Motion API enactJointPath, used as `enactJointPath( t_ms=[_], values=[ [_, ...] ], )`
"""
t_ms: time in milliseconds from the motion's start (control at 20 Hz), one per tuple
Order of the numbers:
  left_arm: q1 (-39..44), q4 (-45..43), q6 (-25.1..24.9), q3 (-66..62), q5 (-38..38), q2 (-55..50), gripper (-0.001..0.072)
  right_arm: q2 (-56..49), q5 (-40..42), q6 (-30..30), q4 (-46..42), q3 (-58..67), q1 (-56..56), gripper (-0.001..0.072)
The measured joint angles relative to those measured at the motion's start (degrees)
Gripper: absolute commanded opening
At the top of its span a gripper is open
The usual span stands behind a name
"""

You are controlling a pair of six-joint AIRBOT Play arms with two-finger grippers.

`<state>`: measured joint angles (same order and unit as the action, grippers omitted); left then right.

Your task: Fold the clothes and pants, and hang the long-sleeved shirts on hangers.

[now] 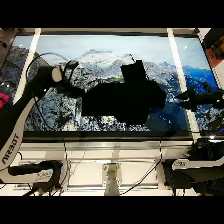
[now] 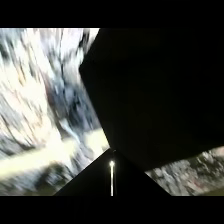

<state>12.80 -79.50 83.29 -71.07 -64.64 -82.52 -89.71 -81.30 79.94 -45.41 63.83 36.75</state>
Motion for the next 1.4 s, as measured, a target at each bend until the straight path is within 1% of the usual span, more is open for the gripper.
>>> enactJointPath(
  t_ms=[100,150,200,250,500,700,800,900,1000,1050,1100,1150,1200,1250,1300,1350,1400],
  values=[
    [-2.6,3.8,-0.2,4.1,0.8,0.5,0.0006,-0.1,1.2,0.5,-1.2,-2.5,0.0,0.0563],
    [-3.5,5.1,-0.2,5.5,1.3,0.6,0.0006,-0.2,1.9,1.3,-1.6,-3.3,-0.3,0.0572],
    [-4.1,6.1,-0.2,6.4,1.5,0.6,0.0006,-0.3,2.5,2.2,-1.9,-3.8,-0.7,0.0603],
    [-4.5,6.9,-0.2,7.2,1.7,0.6,0.0006,-0.6,3.3,2.8,-2.2,-4.2,-1.4,0.0616],
    [-5.4,9.0,-0.2,8.6,1.9,0.6,0.0006,-3.4,8.7,4.3,-2.4,-5.0,-7.2,0.0614],
    [-5.6,9.5,-0.2,8.9,1.9,0.6,0.0006,-6.0,9.6,3.9,-0.5,-5.0,-10.4,0.0606],
    [-5.6,9.6,-0.2,9.0,1.9,0.6,0.0006,-6.6,11.0,2.4,0.8,-5.0,-11.3,0.0548],
    [-5.6,9.7,-0.2,9.0,1.9,0.6,0.0006,-7.0,12.7,1.3,2.3,-5.0,-12.1,0.0538],
    [-5.6,9.7,-0.2,9.0,1.9,0.6,0.0006,-7.2,14.5,0.6,3.3,-5.0,-12.8,0.0437],
    [-5.6,9.7,-0.2,9.0,1.9,0.6,0.0006,-7.3,15.4,0.0,3.5,-4.9,-13.2,0.0435],
    [-5.6,9.7,-0.2,9.0,1.9,0.6,0.0006,-7.3,15.7,-0.9,3.8,-4.9,-13.5,0.0414],
    [-5.6,9.7,-0.2,9.0,1.9,0.6,0.0006,-7.4,16.3,-2.0,4.5,-4.9,-13.8,0.0375],
    [-5.6,9.7,-0.2,9.0,1.9,0.6,0.0006,-7.5,16.6,-2.9,5.2,-4.9,-14.0,0.0374],
    [-5.6,9.7,-0.2,9.0,1.9,0.6,0.0006,-7.5,16.9,-3.8,5.7,-4.9,-14.2,0.0341],
    [-5.6,9.7,-0.2,9.0,1.9,0.6,0.0006,-7.5,17.2,-4.3,6.4,-4.9,-14.3,0.0218],
    [-5.6,9.7,-0.2,9.0,1.9,0.6,0.0006,-7.5,17.8,-4.8,6.6,-4.9,-14.4,0.011],
    [-5.6,9.7,-0.2,9.0,1.9,0.6,0.0006,-7.6,17.9,-5.4,7.1,-4.9,-14.5,0.002]
  ],
)
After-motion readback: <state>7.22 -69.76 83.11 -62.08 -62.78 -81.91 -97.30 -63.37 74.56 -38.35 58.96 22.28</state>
